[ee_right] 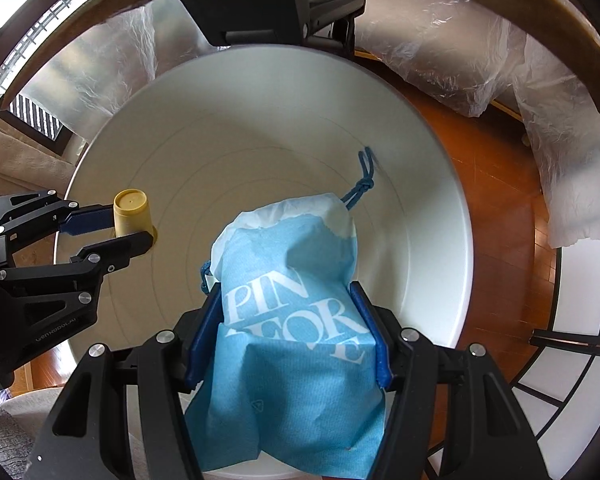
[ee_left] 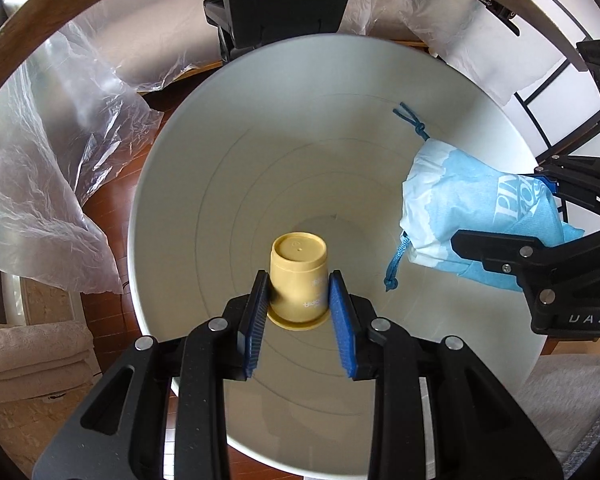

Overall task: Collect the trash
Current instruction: 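Carry the yellow cup and blue bag over the white bin with both tools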

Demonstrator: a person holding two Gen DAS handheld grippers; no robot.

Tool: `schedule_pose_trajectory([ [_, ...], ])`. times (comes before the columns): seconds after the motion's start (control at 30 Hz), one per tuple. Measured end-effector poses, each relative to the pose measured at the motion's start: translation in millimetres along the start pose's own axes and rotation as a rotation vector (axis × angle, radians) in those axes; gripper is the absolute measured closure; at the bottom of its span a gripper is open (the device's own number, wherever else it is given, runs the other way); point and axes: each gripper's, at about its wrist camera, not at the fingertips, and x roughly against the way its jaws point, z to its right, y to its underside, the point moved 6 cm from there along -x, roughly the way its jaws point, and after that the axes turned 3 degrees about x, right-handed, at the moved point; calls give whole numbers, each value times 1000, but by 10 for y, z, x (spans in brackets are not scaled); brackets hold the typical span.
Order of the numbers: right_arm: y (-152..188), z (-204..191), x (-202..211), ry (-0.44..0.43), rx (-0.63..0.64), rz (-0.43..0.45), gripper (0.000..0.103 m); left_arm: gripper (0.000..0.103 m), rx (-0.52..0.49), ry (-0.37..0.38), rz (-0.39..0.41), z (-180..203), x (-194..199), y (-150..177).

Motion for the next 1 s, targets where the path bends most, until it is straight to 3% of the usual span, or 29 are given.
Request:
schedule_pose_trajectory([
  [0.83,-19,61,-39,9,-7,-11,43,70,-23,-20,-25,54,-61,0],
  [0.93,-15,73,-21,15,-8,-7,41,70,-22,-16,-25,57,-61,2],
  [1.0,-17,84,20,21,-13,6,33,66,-24,-4,-15,61,-45,-2],
])
